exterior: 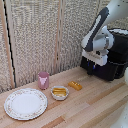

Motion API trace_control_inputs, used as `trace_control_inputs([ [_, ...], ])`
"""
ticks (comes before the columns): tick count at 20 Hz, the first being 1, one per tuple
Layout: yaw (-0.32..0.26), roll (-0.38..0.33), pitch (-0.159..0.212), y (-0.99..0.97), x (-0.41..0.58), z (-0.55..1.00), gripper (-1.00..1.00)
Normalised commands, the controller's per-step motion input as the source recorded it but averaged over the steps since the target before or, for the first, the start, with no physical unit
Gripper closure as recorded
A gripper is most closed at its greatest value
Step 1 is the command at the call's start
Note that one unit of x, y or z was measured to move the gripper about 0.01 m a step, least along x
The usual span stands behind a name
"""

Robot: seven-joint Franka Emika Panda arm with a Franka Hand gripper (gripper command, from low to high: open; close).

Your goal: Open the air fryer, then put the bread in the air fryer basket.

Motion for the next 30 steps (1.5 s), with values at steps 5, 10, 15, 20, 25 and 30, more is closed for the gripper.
trace_control_inputs([
  [5, -0.082, -0.222, 0.074, 0.59, 0.009, 0.27, 1.00],
  [10, -0.111, -0.189, 0.032, 0.59, 0.000, 0.35, 1.00],
  [15, -0.132, -0.167, 0.017, 0.59, 0.000, 0.33, 1.00],
  [20, -0.140, -0.136, 0.003, 0.63, -0.007, 0.25, 1.00],
  [25, -0.042, -0.128, 0.004, 0.80, -0.191, 0.03, 1.00],
  [30, 0.000, -0.121, 0.000, 0.87, -0.277, -0.06, 1.00],
])
